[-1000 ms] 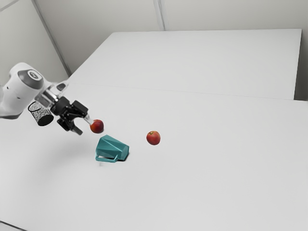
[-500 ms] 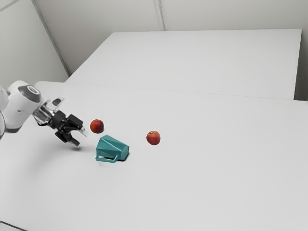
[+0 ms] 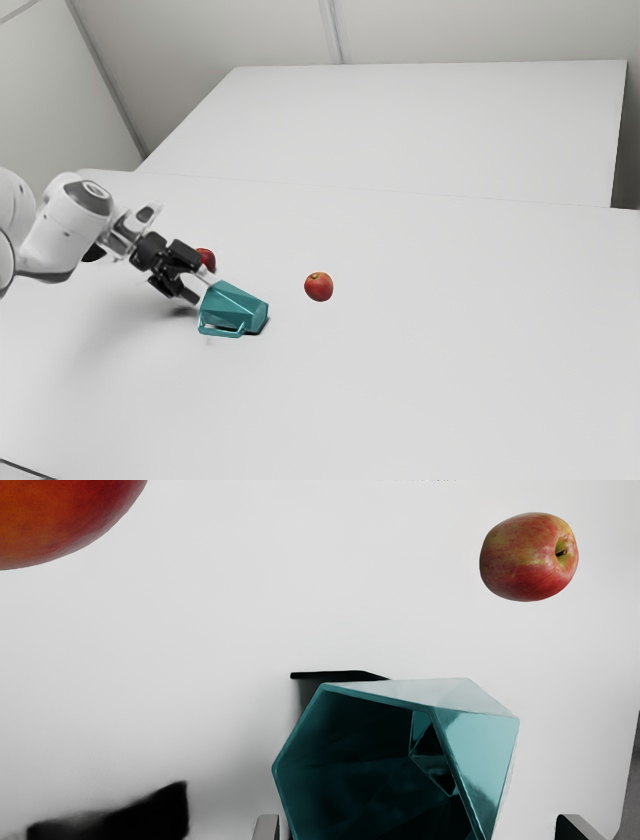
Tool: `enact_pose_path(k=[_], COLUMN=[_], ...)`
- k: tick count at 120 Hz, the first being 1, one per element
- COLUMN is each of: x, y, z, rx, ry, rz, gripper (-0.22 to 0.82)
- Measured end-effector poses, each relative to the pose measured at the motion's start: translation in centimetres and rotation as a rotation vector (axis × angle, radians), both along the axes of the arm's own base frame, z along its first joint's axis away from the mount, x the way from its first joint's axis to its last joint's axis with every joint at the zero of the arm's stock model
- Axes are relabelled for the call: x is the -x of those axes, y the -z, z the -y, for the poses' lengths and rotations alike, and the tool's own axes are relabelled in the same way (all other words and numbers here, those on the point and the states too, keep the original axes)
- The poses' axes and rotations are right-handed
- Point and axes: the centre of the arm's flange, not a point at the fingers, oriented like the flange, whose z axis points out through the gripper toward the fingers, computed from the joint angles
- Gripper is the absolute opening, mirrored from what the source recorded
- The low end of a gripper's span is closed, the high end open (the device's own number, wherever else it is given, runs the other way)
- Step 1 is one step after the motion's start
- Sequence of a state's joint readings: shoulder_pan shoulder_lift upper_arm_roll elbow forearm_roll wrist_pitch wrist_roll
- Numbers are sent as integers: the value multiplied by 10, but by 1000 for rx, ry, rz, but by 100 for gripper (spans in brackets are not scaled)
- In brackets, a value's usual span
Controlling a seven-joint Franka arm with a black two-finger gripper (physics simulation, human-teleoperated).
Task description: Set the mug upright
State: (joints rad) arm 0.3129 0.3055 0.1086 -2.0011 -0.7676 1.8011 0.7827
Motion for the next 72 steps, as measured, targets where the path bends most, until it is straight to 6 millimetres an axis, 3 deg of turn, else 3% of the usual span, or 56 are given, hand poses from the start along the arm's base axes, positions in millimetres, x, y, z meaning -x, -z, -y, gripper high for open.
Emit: enact_pose_path(k=[17,39,60,72], x=[1,-3,-3,-6], y=[12,12,3,-7], z=[24,45,53,63], rx=[30,44,42,42], ry=[15,35,29,40], rz=[-10,-3,4,16], gripper=[60,57,16,1])
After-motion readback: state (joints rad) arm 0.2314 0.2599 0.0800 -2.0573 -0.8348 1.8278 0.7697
